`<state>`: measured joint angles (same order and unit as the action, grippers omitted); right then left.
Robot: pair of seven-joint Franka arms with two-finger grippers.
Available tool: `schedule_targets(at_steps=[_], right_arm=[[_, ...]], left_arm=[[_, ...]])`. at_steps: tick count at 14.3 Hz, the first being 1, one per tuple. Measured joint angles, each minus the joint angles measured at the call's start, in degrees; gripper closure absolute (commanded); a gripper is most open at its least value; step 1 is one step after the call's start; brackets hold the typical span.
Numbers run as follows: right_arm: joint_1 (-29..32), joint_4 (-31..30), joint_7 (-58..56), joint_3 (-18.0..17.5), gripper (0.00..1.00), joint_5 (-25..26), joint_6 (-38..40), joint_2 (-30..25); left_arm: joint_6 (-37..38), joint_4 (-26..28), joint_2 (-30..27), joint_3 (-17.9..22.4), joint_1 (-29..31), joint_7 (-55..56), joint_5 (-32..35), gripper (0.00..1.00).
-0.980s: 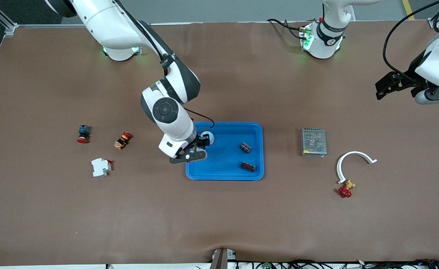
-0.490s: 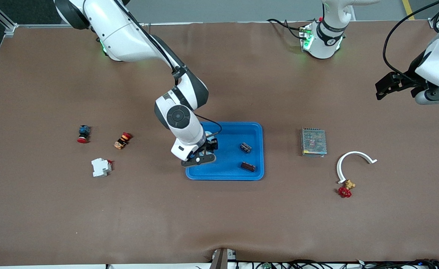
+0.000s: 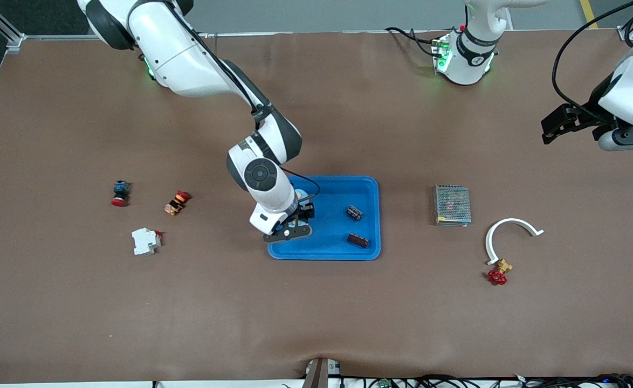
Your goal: Place electrolytic capacitor and blue bell in tray
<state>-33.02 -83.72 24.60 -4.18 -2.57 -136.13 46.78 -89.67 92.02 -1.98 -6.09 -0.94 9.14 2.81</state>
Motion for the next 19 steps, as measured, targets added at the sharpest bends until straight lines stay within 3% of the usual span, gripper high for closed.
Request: schedule_targets(at_steps=[5, 6, 7, 8, 15, 19], right_arm=[[-0.03, 0.01, 0.00, 0.33, 0.63, 1.40, -1.53, 1.08], [-0.08, 0.02, 0.00, 0.33, 0.51, 1.45, -2.04, 1.34], [-0.12, 0.02, 0.00, 0.33, 0.21, 1.46, -2.37, 1.57], [-0.14, 0.02, 0.00, 0.33, 0.00, 1.48, -2.53, 1.67], [-0.21, 1.71, -0.03, 0.26, 0.00, 1.49, -1.80, 1.30], [-0.36, 3.08, 0.00, -0.15, 0.00, 1.44, 4.63, -2.64]], left_arm=[[0.00, 0.00, 0.00, 0.00, 0.00, 0.00, 0.00, 0.00], [0.00, 0.00, 0.00, 0.00, 0.00, 0.00, 0.00, 0.00], [0.00, 0.00, 0.00, 0.00, 0.00, 0.00, 0.00, 0.00], [0.00, 0.01, 0.00, 0.00, 0.00, 0.00, 0.00, 0.00], [0.00, 0.01, 0.00, 0.01, 0.00, 0.00, 0.00, 0.00], [0.00, 0.06, 0.01, 0.01, 0.00, 0.00, 0.00, 0.00]])
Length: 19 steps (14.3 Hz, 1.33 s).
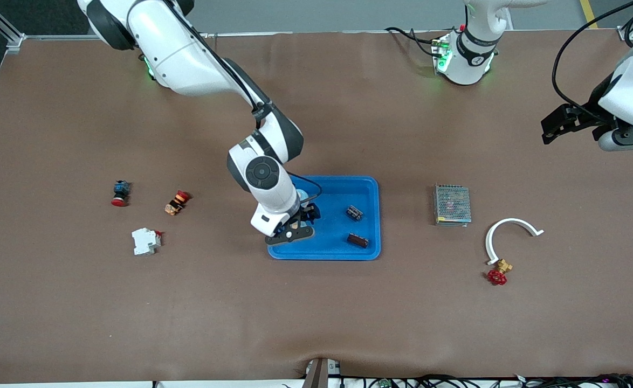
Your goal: Place electrolytic capacitor and blue bell in tray
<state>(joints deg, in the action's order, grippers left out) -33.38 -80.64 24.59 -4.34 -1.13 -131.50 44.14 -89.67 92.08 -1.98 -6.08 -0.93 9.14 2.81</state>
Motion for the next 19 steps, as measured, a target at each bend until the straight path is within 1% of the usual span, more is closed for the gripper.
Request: schedule_targets(at_steps=[6, 12, 15, 17, 19], right_arm=[[-1.70, 0.32, 0.87, -0.20, 0.00, -0.05, 18.16, -13.20], [-1.41, 0.44, 0.88, 0.90, 0.00, -0.04, 34.36, -25.98], [-1.35, 0.41, 0.90, 1.19, 0.00, 0.09, 40.23, -30.31], [-0.67, 0.36, 1.09, 2.38, 0.00, 0.24, 43.35, -32.22], [1.73, 0.35, 0.79, 4.03, 0.00, 0.25, 44.63, -34.00]], left_arm=[[0.00, 0.11, 0.01, 0.00, -0.01, 0.00, 0.00, 0.00], [0.00, 0.09, 0.01, 0.00, -0.03, 0.00, 0.00, 0.00], [0.00, 0.09, 0.01, -0.02, -0.07, 0.00, 0.00, 0.00], [0.00, 0.09, 0.01, -0.04, -0.16, 0.00, 0.00, 0.00], [0.01, 0.09, 0.01, -0.04, -0.25, 0.00, 0.00, 0.00]])
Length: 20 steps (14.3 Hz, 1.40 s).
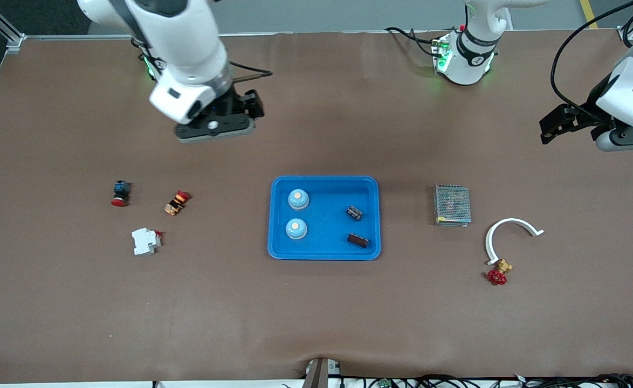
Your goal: Place electrolytic capacitor and blue bell in tray
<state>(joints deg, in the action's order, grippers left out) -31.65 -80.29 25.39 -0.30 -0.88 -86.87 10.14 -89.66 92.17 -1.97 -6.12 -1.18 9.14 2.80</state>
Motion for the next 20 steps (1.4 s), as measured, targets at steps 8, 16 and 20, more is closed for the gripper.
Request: schedule_targets(at_steps=[8, 16, 20], right_arm=[[19.49, 0.25, -16.18, 1.65, 0.00, 0.03, 9.05, -4.73], [32.69, 0.75, -26.66, 1.74, 0.00, 0.05, 4.88, -5.05], [32.90, 0.13, -26.62, 1.27, 0.00, 0.04, 3.15, -5.00]], left_arm=[[0.01, -0.01, 0.00, 0.05, -0.07, 0.00, 0.00, 0.00], [0.01, -0.16, -0.07, 0.05, -0.08, 0.00, 0.00, 0.00], [0.21, -0.16, -0.22, 0.05, -0.08, 0.00, 0.00, 0.00]])
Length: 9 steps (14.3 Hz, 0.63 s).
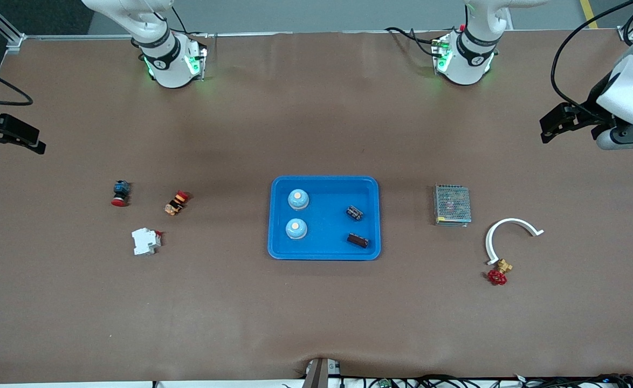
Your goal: Place electrolytic capacitor and blue bell in tray
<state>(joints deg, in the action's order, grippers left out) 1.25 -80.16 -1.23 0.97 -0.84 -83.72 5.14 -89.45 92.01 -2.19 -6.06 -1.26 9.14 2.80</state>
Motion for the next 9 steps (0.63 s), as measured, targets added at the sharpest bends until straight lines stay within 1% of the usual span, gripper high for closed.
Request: schedule_targets(at_steps=[3, 5, 7, 9], right_arm=[[0.02, -2.57, 0.01, -0.03, 0.00, 0.00, -2.84, -0.50], [0.02, -6.13, 0.01, -0.13, 0.00, 0.00, -5.72, -2.84], [0.02, -8.08, 0.01, -0.21, 0.00, 0.00, -5.87, -5.26], [0.03, -8.96, 0.02, -0.16, 0.00, 0.00, -5.86, -6.47]], left_arm=[[0.13, 0.00, -0.03, 0.03, 0.01, 0.00, 0.00, 0.00], [0.15, 0.00, -0.03, 0.03, 0.01, 0.00, 0.00, 0.00], [0.17, 0.00, -0.03, 0.04, 0.01, 0.00, 0.00, 0.00], [0.19, -0.01, -0.03, 0.04, 0.01, 0.00, 0.00, 0.00]])
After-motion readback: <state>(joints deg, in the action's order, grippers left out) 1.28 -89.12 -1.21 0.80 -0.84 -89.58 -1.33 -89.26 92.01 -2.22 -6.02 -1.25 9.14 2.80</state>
